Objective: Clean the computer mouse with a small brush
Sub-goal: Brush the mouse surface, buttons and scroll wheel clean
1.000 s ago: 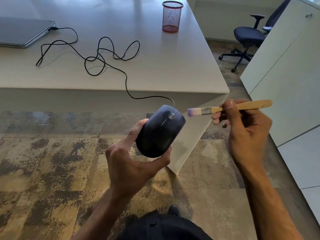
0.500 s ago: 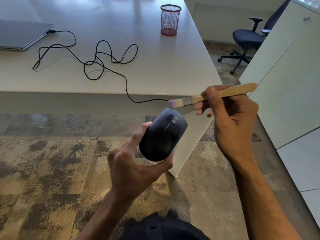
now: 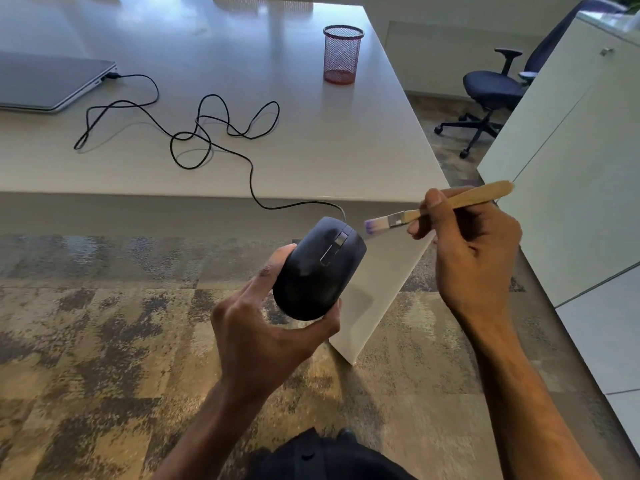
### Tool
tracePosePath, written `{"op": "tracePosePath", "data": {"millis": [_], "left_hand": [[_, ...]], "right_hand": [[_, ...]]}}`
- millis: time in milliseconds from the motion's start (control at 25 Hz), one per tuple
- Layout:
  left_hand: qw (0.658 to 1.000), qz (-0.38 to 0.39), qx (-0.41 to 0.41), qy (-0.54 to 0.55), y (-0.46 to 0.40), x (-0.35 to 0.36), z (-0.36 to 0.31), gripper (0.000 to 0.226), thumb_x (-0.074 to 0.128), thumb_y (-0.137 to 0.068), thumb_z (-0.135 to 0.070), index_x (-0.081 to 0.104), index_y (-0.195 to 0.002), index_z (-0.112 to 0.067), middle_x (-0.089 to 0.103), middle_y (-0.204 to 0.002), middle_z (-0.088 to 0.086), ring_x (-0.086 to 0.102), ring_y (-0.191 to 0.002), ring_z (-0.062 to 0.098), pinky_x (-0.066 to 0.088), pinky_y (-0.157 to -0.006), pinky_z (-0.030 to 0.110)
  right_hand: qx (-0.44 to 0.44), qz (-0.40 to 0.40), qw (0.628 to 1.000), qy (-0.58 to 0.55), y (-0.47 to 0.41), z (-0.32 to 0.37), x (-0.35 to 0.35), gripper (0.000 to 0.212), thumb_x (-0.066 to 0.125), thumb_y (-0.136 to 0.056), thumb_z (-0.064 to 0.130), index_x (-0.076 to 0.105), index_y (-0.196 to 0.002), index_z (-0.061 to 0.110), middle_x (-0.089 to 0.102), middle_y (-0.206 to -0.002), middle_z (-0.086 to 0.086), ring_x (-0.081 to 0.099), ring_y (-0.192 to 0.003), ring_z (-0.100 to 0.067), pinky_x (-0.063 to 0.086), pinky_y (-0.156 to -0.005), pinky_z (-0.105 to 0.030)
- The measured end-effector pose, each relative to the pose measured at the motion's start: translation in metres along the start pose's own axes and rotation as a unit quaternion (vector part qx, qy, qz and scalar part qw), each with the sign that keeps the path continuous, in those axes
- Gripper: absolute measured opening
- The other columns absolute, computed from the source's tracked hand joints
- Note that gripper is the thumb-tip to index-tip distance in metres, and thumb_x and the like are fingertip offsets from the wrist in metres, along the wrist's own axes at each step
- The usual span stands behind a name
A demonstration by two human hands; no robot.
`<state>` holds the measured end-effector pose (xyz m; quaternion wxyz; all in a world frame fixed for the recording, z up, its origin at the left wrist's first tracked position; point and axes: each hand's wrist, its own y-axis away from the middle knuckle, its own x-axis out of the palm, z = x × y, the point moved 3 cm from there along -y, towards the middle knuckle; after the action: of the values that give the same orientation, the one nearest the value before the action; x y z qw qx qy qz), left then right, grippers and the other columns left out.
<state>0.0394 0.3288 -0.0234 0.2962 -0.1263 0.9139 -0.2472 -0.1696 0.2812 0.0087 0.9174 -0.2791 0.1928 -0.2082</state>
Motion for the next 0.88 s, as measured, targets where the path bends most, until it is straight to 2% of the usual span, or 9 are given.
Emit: {"op": "tracePosePath", "data": {"millis": [80, 240, 320, 400, 480, 560, 680, 800, 880], "left_hand": [[1.0, -0.003, 0.001, -0.001, 0.0, 0.0, 0.001, 0.073, 0.069, -0.065, -0.053, 0.06, -0.123, -0.009, 0.06, -0.099, -0.015, 0.06, -0.08, -0.002, 0.041, -0.076, 0.0], [1.0, -0.009, -0.003, -0.001, -0.001, -0.003, 0.003, 0.074, 0.069, -0.065, -0.055, 0.06, -0.124, -0.011, 0.058, -0.097, -0.016, 0.058, -0.08, -0.004, 0.039, -0.077, -0.002], [1.0, -0.009, -0.004, -0.002, -0.001, -0.005, 0.005, 0.075, 0.069, -0.065, -0.055, 0.059, -0.124, -0.01, 0.058, -0.097, -0.016, 0.058, -0.08, -0.005, 0.038, -0.077, -0.003], [1.0, -0.007, -0.007, 0.004, -0.001, -0.008, 0.009, 0.075, 0.07, -0.065, -0.055, 0.059, -0.125, -0.01, 0.058, -0.099, -0.016, 0.056, -0.083, -0.01, 0.039, -0.078, -0.001], [1.0, -0.007, -0.009, 0.012, -0.001, -0.011, 0.013, 0.076, 0.071, -0.066, -0.055, 0.058, -0.126, -0.011, 0.058, -0.102, -0.017, 0.053, -0.085, -0.019, 0.041, -0.079, 0.001], [1.0, -0.01, -0.01, 0.014, 0.0, -0.015, 0.017, 0.076, 0.071, -0.065, -0.055, 0.058, -0.126, -0.012, 0.057, -0.102, -0.019, 0.052, -0.088, -0.022, 0.042, -0.079, 0.002], [1.0, -0.009, 0.003, 0.007, -0.001, -0.019, 0.018, 0.077, 0.07, -0.066, -0.056, 0.058, -0.126, -0.01, 0.058, -0.102, -0.017, 0.054, -0.089, -0.01, 0.04, -0.08, 0.0], [1.0, -0.01, 0.008, 0.012, -0.002, -0.024, 0.022, 0.084, 0.07, -0.064, -0.059, 0.055, -0.128, -0.007, 0.057, -0.105, -0.015, 0.056, -0.089, -0.008, 0.038, -0.078, -0.002], [0.999, -0.014, 0.006, 0.033, -0.003, -0.028, 0.025, 0.087, 0.071, -0.062, -0.059, 0.053, -0.13, -0.008, 0.054, -0.11, -0.021, 0.054, -0.094, -0.014, 0.039, -0.079, -0.001]], "right_hand": [[-0.002, 0.005, 0.999, -0.032, 0.002, 0.001, -0.001, 0.022, 0.053, -0.101, 0.024, 0.066, -0.085, 0.017, 0.07, -0.069, 0.014, 0.069, -0.066, -0.004, 0.053, -0.063, -0.015], [-0.009, 0.001, 1.0, 0.009, 0.007, 0.006, -0.003, 0.023, 0.053, -0.102, 0.023, 0.067, -0.085, 0.015, 0.067, -0.069, 0.014, 0.068, -0.066, -0.005, 0.054, -0.062, -0.016], [-0.018, 0.021, 0.999, -0.037, 0.011, 0.01, -0.002, 0.022, 0.052, -0.101, 0.023, 0.067, -0.087, 0.015, 0.068, -0.069, 0.008, 0.068, -0.067, -0.007, 0.054, -0.063, -0.017], [-0.028, 0.048, 0.998, -0.035, 0.015, 0.015, 0.003, 0.021, 0.053, -0.101, 0.022, 0.066, -0.085, 0.017, 0.067, -0.069, 0.009, 0.068, -0.067, -0.007, 0.054, -0.063, -0.017], [-0.025, 0.029, 0.999, 0.003, 0.016, 0.019, 0.005, 0.021, 0.055, -0.101, 0.02, 0.066, -0.085, 0.014, 0.066, -0.071, 0.013, 0.067, -0.067, -0.004, 0.054, -0.061, -0.019], [-0.029, 0.015, 0.999, -0.031, 0.018, 0.027, 0.007, 0.019, 0.055, -0.101, 0.016, 0.066, -0.086, 0.01, 0.066, -0.07, 0.009, 0.067, -0.066, -0.006, 0.055, -0.061, -0.024], [-0.059, 0.09, 0.987, -0.118, 0.033, 0.053, 0.019, 0.019, 0.052, -0.097, 0.015, 0.066, -0.084, 0.015, 0.067, -0.072, 0.004, 0.067, -0.065, -0.012, 0.056, -0.06, -0.028], [-0.117, 0.195, 0.969, -0.098, 0.055, 0.075, 0.04, 0.023, 0.054, -0.094, 0.015, 0.07, -0.078, 0.009, 0.069, -0.071, -0.001, 0.067, -0.061, -0.014, 0.054, -0.053, -0.031], [-0.121, 0.209, 0.966, -0.086, 0.061, 0.074, 0.045, 0.026, 0.055, -0.093, 0.014, 0.07, -0.076, 0.003, 0.068, -0.069, -0.003, 0.066, -0.059, -0.016, 0.051, -0.052, -0.033]]}}
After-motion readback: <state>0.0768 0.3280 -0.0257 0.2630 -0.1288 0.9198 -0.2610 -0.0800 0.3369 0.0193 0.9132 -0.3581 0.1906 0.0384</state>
